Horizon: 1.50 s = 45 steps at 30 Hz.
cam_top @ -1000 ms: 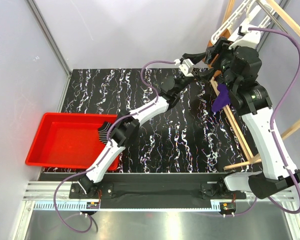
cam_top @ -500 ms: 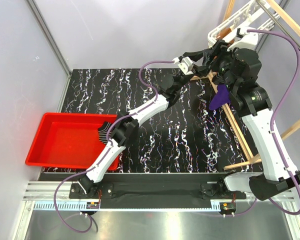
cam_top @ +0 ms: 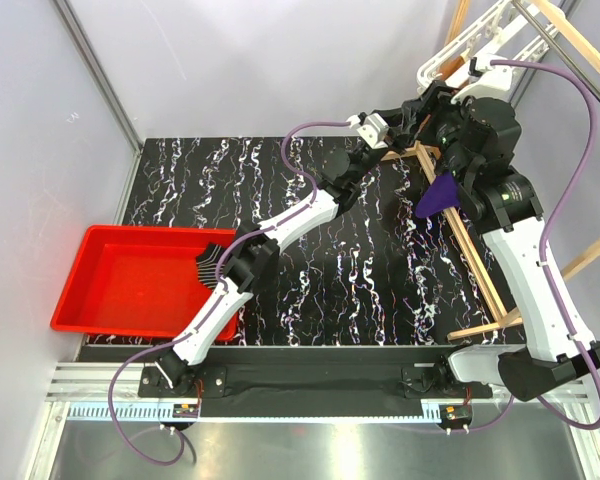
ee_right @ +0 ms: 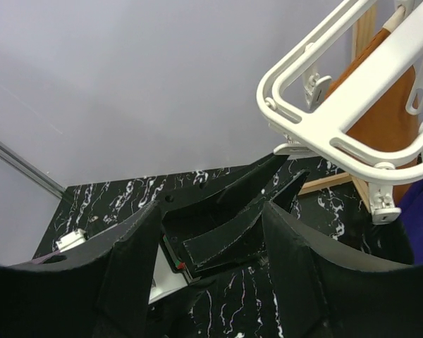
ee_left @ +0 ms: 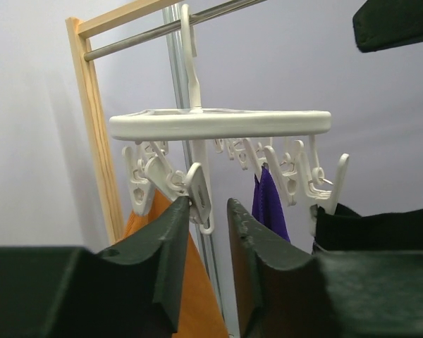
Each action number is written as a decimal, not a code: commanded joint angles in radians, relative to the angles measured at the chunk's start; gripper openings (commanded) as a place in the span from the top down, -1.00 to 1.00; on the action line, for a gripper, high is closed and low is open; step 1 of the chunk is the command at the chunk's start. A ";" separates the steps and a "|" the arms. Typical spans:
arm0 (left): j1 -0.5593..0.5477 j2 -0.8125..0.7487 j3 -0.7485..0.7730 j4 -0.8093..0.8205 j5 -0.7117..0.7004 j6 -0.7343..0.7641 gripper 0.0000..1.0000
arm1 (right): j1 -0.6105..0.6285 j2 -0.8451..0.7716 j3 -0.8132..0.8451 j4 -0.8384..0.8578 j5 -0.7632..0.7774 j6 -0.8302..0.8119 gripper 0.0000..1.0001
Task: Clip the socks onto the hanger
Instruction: Rotate the hanger at the clothesline.
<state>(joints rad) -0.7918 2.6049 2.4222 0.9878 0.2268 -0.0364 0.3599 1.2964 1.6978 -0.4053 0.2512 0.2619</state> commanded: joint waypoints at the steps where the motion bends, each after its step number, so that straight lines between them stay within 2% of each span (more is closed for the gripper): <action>1: 0.005 -0.005 0.043 0.054 -0.032 -0.011 0.42 | 0.001 0.000 -0.007 0.011 -0.036 0.016 -0.31; 4: 0.005 -0.009 0.035 0.051 -0.041 -0.020 0.55 | 0.002 0.013 -0.009 0.003 -0.043 0.014 -0.31; 9: 0.006 -0.029 0.009 0.068 -0.046 -0.033 0.62 | 0.002 0.044 -0.009 -0.003 -0.029 -0.004 -0.29; 15: 0.009 -0.039 -0.002 0.071 -0.035 -0.049 0.64 | 0.001 0.084 -0.013 0.043 0.062 -0.020 -0.27; 22: 0.009 -0.043 -0.005 0.071 -0.038 -0.053 0.64 | 0.001 0.138 0.013 0.088 0.256 -0.024 -0.32; 35: 0.011 -0.081 -0.083 0.094 -0.060 -0.028 0.64 | -0.010 0.205 0.037 0.194 0.385 -0.104 -0.37; 37: 0.012 -0.085 -0.094 0.107 -0.098 -0.031 0.58 | -0.016 0.193 0.037 0.181 0.387 -0.096 -0.37; 38: 0.011 -0.082 -0.110 0.145 -0.116 -0.036 0.37 | -0.016 0.184 0.028 0.177 0.384 -0.090 -0.36; 41: 0.009 -0.069 -0.127 0.211 -0.181 -0.033 0.17 | -0.019 0.152 0.007 0.168 0.381 -0.075 -0.36; 42: 0.011 -0.066 -0.129 0.222 -0.208 -0.027 0.04 | -0.021 0.146 0.003 0.160 0.382 -0.072 -0.36; 45: 0.006 -0.039 -0.108 0.264 -0.269 -0.011 -0.03 | -0.027 0.116 -0.006 0.122 0.375 -0.047 -0.36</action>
<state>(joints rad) -0.7872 2.5950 2.2948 1.0927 0.0723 -0.0784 0.3447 1.4826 1.6890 -0.2874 0.5934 0.1890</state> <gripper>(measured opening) 0.501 0.683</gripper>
